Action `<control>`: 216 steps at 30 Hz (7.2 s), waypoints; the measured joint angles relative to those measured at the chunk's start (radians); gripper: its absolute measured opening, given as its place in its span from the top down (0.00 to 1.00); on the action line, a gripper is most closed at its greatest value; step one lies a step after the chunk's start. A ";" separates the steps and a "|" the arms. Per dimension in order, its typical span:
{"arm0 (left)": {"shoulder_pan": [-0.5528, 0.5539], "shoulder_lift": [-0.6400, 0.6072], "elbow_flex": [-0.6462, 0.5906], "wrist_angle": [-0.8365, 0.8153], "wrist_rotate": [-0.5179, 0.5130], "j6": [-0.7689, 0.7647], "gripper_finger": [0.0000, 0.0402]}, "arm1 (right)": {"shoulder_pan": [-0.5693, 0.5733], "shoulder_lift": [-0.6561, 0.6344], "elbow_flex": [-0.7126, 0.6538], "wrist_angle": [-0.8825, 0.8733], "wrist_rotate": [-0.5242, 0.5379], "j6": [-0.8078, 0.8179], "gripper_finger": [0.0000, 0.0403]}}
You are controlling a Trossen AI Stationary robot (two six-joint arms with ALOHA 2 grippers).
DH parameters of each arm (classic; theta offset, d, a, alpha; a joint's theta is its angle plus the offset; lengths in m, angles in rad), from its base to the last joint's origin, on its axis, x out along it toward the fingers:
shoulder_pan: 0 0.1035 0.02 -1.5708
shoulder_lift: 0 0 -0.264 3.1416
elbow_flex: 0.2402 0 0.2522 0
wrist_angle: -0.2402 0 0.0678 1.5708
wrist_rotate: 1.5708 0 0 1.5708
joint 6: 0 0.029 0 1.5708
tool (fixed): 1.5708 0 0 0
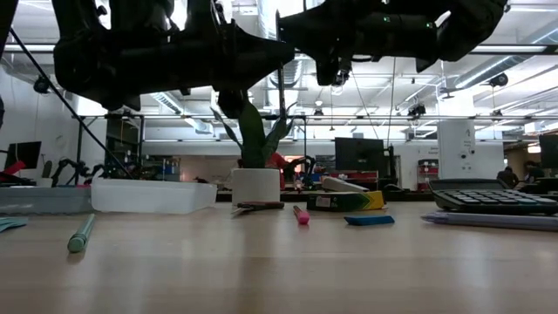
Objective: Pack school essentials
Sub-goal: Put the black pencil into the white and black box, then put the blue eraser into the white and black box
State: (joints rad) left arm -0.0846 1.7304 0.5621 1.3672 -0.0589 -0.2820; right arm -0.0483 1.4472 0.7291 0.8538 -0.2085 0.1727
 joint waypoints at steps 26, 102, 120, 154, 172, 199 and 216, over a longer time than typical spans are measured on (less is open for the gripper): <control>0.116 -0.436 0.309 -2.077 -0.241 -0.801 0.99 | -0.084 -0.491 -0.082 -0.994 0.115 -0.225 0.60; 0.225 -0.497 0.443 -1.978 -0.307 -0.390 0.80 | -0.173 -0.528 -0.145 -0.944 0.184 -0.237 0.60; -0.141 -0.535 0.217 -1.172 -0.395 0.615 0.80 | -0.165 -0.520 -0.145 -0.869 0.185 -0.044 0.60; -0.127 -0.679 -0.213 -0.484 -0.312 0.523 0.80 | 0.196 -0.202 0.096 -0.945 0.261 0.449 0.60; -0.127 -0.684 -0.209 -0.258 -0.312 0.606 0.80 | 0.272 0.199 0.609 -1.745 0.204 0.801 0.60; -0.127 -0.686 -0.210 -0.259 -0.316 0.637 0.80 | 0.312 0.448 0.692 -1.673 0.228 0.797 0.60; -0.127 -0.686 -0.212 -0.261 -0.316 0.637 0.80 | 0.305 0.488 0.705 -1.625 0.282 0.766 0.60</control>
State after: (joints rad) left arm -0.2119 1.0443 0.3504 1.1067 -0.3752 0.3550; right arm 0.2569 1.9356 1.4338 -0.7713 0.0737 0.9391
